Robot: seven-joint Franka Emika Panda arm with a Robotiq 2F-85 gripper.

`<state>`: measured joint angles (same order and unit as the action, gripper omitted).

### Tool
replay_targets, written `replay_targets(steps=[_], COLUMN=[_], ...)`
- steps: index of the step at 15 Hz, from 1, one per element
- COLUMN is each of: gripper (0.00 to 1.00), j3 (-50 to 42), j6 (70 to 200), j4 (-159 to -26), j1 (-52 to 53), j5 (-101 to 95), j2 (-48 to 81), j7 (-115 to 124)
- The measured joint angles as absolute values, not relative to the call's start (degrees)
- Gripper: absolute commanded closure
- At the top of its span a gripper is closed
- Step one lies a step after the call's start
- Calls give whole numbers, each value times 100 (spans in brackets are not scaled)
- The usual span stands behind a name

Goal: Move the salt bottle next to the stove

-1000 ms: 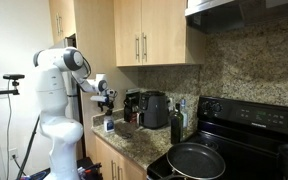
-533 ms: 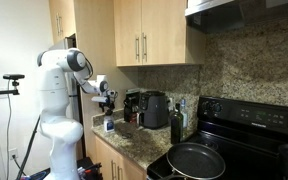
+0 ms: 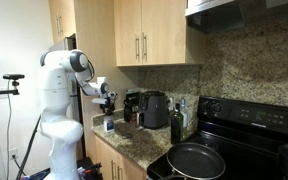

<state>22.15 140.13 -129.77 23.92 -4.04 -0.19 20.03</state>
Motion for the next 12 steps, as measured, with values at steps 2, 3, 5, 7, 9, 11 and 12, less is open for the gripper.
replay_targets(steps=[2,3,5,7,9,11,12], gripper=[0,0,0,0,28,41,47], j3=[2215,2215,2215,2214,2211,2211,2211], j6=[14013,14013,13960,13938,13977,14085,14168], j4=[-12976,-12976,-12975,-12975,-12976,-12986,-12989], j1=[2392,2393,2393,2393,2393,2393,2394], j5=[-402,-402,-402,-402,-402,-403,-403], j2=[-9,-10,-9,30,88,132,155], j7=[2010,2010,2010,2010,2010,2009,2007])
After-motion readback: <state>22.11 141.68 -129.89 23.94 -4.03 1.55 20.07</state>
